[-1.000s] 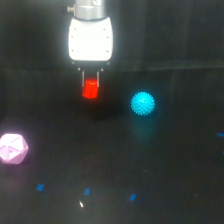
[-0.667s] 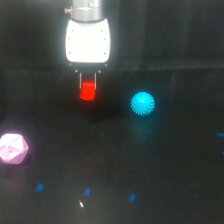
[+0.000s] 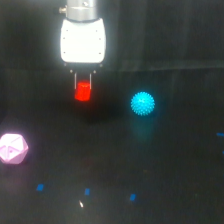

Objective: Pick up the red object from the table

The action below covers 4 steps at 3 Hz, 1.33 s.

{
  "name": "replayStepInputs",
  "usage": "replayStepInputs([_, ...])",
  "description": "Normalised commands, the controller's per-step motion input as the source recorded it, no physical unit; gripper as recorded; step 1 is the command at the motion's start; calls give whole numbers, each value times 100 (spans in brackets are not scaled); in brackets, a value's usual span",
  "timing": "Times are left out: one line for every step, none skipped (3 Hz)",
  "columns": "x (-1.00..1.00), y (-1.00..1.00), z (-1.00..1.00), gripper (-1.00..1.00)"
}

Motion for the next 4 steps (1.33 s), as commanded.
replayStepInputs([42, -43, 97, -55])
replayStepInputs([41, -6, 100, -100])
replayStepInputs([-33, -40, -64, -100])
replayStepInputs([-26, -48, -77, -100])
